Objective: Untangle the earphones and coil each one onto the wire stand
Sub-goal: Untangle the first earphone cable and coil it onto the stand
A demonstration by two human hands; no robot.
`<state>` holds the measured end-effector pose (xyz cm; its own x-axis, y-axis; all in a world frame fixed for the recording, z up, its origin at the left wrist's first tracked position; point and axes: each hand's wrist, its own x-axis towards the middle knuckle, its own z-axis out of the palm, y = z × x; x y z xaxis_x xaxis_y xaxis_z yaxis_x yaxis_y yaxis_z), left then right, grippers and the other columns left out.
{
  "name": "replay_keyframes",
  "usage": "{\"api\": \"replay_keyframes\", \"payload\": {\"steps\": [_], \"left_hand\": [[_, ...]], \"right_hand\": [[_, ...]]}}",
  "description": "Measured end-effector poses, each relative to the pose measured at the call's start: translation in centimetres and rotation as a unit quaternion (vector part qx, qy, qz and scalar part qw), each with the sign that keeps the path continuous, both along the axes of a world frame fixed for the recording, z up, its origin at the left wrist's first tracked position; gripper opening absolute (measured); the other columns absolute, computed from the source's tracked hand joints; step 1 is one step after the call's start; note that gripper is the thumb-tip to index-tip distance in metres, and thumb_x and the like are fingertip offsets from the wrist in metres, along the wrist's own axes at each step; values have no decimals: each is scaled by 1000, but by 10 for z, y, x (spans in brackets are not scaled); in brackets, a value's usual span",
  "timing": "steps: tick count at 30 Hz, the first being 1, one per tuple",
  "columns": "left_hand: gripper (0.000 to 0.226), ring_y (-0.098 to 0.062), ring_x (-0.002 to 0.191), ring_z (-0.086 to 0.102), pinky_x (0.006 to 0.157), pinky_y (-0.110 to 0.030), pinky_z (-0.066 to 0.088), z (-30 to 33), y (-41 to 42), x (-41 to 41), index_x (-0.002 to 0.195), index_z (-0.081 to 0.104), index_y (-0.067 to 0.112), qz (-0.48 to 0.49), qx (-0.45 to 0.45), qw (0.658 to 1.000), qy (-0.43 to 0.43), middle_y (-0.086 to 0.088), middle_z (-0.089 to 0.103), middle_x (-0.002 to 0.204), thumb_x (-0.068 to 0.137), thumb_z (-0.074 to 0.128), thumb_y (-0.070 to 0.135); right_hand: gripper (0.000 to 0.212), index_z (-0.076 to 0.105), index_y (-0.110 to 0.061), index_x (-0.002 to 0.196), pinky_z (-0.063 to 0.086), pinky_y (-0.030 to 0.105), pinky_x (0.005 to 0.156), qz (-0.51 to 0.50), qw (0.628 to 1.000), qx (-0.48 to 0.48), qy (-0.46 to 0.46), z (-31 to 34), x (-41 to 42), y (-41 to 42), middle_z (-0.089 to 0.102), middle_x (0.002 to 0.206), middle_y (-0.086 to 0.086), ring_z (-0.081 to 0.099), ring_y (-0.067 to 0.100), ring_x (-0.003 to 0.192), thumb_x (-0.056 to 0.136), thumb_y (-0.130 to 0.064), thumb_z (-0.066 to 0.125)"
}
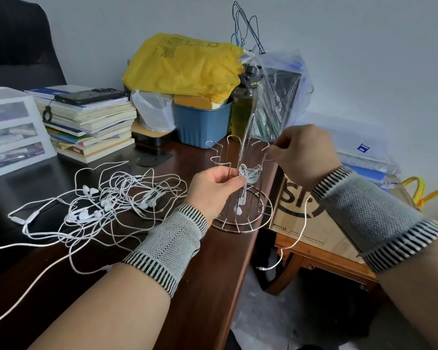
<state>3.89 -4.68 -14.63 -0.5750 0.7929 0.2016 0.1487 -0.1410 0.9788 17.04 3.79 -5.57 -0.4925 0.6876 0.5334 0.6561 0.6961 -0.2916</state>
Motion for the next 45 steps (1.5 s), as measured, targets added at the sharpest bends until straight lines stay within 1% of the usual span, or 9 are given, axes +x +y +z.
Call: {"api": "replay_keyframes", "payload": {"steps": [7,13,15,21,27,30,33,39,45], "left_hand": [[5,5,42,49,45,-6,35,1,1,2,83,72,16,-18,8,1000,-15,17,60,52,81,76,16],[6,1,65,64,64,-12,47,-1,1,-1,87,74,18,-20,20,999,-27,8,73,73,81,76,16],[12,-5,82,69,77,-16,51,-3,2,-1,92,74,24,-31,31,999,-14,2,76,87,83,75,15],[9,-9,84,68,86,-24,53,-5,2,-1,91,74,24,-25,34,999,18,-2,74,88,84,73,18],[6,-10,83,67,86,-25,53,-5,3,-2,85,73,23,-21,34,999,2,-7,74,90,82,76,18],[11,-9,81,66,84,-24,52,-5,5,-4,78,71,26,-11,35,999,-14,-5,73,87,81,77,17],[13,-8,79,67,81,-23,52,-5,5,-4,76,70,26,-9,39,999,-17,3,72,81,80,77,15],[10,2,60,59,65,-20,45,-5,4,-4,79,70,25,-12,38,999,-25,13,66,65,82,76,17],[8,-1,63,64,62,-17,47,-2,1,-5,87,74,23,-31,27,999,-9,8,73,75,85,73,16]], "right_hand": [[14,70,-9,84,57,36,72,2,995,-43,-94,4,-42,-3,67,77,7,64,23,75,85,-22,64],[17,69,-7,81,37,12,40,91,966,-162,-180,22,-37,-18,55,65,-1,48,7,56,91,-15,57],[19,68,-8,81,35,17,46,99,959,-158,-211,25,-34,-21,54,67,0,47,8,59,92,-16,55],[25,69,-4,98,51,28,68,86,962,-117,-232,20,-37,-27,65,91,9,61,21,82,96,-16,47],[23,75,-12,85,51,24,64,113,977,-100,-149,12,-23,-31,67,76,0,60,14,69,91,-14,53],[15,76,-15,88,55,31,77,100,993,-39,-53,1,-12,-38,71,86,-3,64,13,78,88,-15,61],[8,73,-12,81,55,36,73,90,996,20,-5,-10,-6,-41,70,81,2,63,17,75,83,-14,66],[8,71,-14,81,47,30,69,105,993,44,13,-30,-10,-47,60,82,0,55,17,75,84,-18,65],[7,68,-13,74,46,30,59,115,992,59,13,-53,3,-43,62,75,0,59,22,66,81,-13,66]]}}
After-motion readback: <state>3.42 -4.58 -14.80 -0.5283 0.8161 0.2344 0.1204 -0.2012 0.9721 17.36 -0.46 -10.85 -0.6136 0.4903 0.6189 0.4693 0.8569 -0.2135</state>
